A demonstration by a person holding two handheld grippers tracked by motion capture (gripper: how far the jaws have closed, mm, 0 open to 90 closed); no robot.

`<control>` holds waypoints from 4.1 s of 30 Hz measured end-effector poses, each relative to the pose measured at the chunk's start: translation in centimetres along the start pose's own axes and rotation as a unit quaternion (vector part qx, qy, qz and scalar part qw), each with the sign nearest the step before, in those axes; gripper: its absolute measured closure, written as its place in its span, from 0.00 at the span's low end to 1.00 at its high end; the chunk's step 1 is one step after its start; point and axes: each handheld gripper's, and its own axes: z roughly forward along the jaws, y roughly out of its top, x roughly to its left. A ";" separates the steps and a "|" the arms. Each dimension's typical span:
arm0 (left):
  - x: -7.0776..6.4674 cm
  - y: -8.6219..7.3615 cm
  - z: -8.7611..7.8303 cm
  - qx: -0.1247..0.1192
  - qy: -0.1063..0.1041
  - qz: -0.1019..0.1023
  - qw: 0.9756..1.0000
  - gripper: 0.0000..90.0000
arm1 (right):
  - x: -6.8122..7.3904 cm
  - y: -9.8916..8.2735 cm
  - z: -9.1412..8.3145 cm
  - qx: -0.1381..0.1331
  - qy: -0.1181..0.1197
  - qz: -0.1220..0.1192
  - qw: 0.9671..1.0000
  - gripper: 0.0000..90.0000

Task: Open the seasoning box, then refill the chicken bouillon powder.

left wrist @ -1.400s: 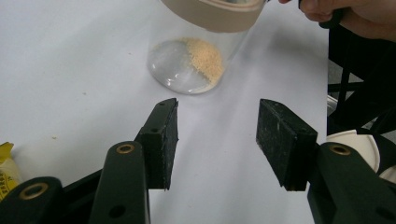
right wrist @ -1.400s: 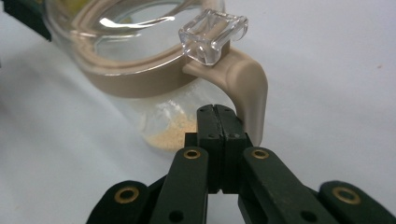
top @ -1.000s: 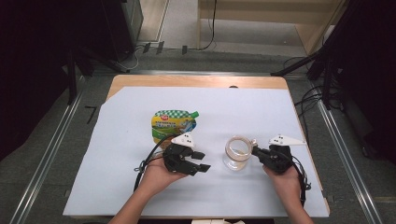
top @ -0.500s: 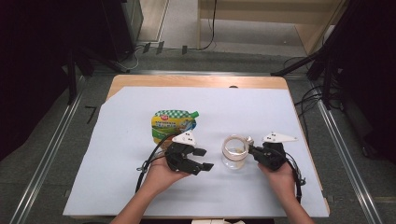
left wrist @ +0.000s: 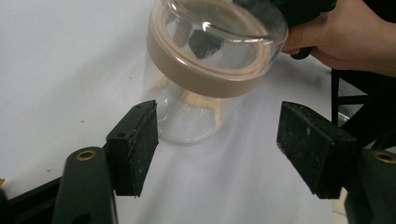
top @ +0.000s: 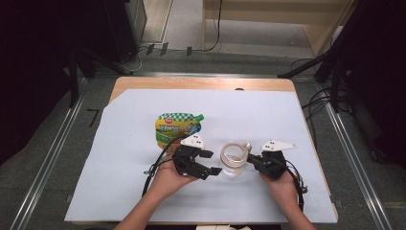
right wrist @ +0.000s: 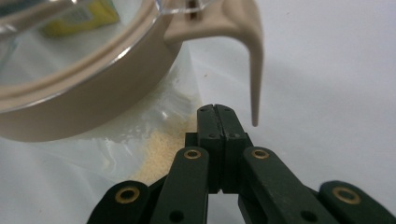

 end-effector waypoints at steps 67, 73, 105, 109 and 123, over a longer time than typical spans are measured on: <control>-1.8 3.5 4.0 -0.013 0.069 0.066 0.995 0.14 | -3.0 2.1 1.6 0.008 -0.001 0.016 1.000 1.00; -2.0 3.8 3.8 -0.012 0.071 0.064 0.995 0.14 | -3.0 2.1 1.6 0.007 -0.003 0.014 1.000 1.00; -2.3 7.3 2.7 -0.002 0.052 0.053 0.997 0.14 | -2.9 1.8 1.4 0.003 -0.002 0.020 1.000 1.00; -2.2 8.0 2.8 -0.002 0.050 0.060 0.997 0.14 | -3.0 1.8 1.3 0.002 0.001 0.022 1.000 1.00; -1.9 10.6 3.8 -0.010 0.037 0.061 0.997 0.14 | -3.1 1.6 1.1 -0.006 0.006 0.030 1.000 1.00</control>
